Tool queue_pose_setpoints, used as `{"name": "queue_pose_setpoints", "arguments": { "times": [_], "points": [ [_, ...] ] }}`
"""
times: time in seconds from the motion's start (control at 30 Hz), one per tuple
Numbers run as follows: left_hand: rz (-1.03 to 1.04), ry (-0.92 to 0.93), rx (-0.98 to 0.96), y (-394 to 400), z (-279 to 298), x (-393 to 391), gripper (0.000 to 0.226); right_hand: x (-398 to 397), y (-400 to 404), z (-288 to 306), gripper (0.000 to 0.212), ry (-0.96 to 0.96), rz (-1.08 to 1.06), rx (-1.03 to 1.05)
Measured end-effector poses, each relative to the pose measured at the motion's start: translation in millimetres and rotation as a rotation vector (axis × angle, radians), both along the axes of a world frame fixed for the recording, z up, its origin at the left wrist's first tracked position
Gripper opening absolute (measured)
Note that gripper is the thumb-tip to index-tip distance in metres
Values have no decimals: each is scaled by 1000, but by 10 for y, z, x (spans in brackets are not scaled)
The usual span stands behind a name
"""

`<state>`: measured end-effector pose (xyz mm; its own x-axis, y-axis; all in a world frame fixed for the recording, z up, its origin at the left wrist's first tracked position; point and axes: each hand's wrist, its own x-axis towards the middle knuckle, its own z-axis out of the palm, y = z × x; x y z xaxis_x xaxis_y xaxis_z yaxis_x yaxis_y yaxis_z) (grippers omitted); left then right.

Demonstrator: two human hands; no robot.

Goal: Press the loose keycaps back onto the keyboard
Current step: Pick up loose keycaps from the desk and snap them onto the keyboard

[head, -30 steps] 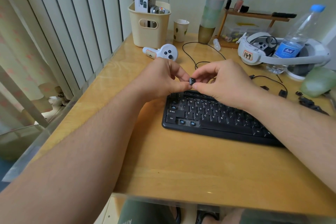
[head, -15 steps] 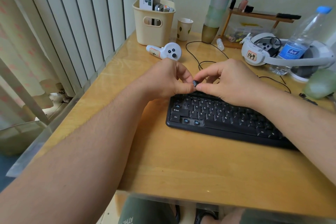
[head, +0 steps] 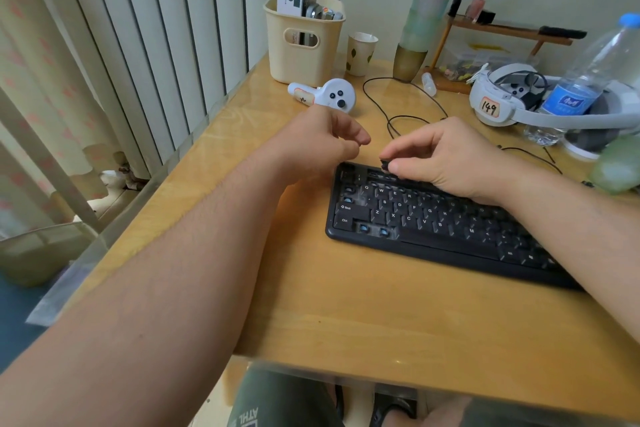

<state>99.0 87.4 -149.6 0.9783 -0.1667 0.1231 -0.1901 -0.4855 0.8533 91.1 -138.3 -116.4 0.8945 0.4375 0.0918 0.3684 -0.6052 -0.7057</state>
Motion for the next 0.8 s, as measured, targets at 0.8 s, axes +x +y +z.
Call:
{"name": "queue_pose_setpoints", "arguments": {
  "times": [0.8],
  "points": [
    [7,-7,15,-5,-39,37,23,64,130,-1,14,-91,75,-364]
  ]
}}
